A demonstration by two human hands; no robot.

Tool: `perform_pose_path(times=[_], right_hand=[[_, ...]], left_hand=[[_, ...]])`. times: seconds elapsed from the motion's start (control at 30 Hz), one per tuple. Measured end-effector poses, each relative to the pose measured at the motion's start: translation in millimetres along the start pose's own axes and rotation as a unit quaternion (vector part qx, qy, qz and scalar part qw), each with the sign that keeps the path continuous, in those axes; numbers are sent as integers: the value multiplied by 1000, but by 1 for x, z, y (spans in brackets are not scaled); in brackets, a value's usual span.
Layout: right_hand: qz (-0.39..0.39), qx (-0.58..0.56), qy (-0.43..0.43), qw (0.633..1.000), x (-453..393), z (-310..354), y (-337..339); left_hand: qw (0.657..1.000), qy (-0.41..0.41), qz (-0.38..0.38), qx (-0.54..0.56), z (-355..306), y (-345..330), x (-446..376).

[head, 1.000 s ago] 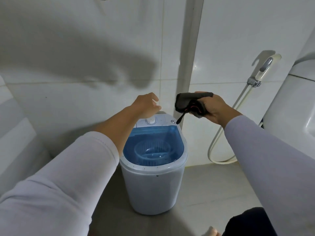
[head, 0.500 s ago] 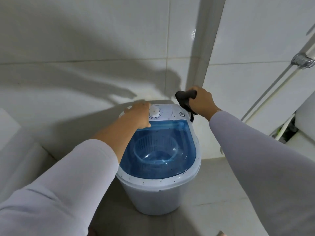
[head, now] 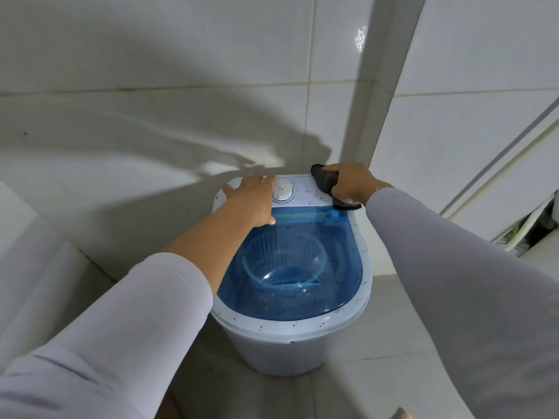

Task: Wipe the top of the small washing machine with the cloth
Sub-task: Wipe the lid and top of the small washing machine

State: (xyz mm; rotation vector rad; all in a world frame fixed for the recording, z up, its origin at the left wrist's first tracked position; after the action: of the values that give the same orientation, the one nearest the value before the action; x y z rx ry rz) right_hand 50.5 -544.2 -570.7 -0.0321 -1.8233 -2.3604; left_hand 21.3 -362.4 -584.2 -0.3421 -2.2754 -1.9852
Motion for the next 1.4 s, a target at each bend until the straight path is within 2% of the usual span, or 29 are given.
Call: perform_pose_path(times=[0.27, 0.33, 0.43, 0.57, 0.67, 0.87, 1.4], right_hand=[[-32, -18, 74, 997, 28, -2, -11], [-19, 2, 90, 996, 34, -4, -11], [12, 17, 67, 998, 35, -9, -1], [-115, -99, -11, 988, 27, -17, 24], [-149, -127, -20, 980, 19, -18, 24], [-42, -47, 19, 998, 3, -11, -1], [-41, -22, -50, 998, 36, -28, -13]], left_hand=[[1000, -4, -16, -7, 0, -6, -1], [1000, -5, -21, -4, 0, -8, 0], [1000, -1, -27, 7, 2, -8, 3], [999, -8, -34, 16, 1, -9, 4], [999, -19, -40, 14, 1, -9, 5], [999, -33, -34, 0, 0, -7, 6], [999, -23, -41, 8, 2, -9, 4]])
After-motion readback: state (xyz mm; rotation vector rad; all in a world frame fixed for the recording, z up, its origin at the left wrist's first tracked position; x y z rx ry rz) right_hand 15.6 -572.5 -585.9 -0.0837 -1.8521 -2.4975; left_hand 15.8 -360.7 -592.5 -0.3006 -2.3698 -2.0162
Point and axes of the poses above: each hand's wrist, its own x-axis away from the middle knuckle, its own y-axis out of the back of the hand, z = x × y, the point moved 2 cm from there along -x, towards the middle knuckle, and after that the axes turned 5 degrees about x, right-handed, at the moved point
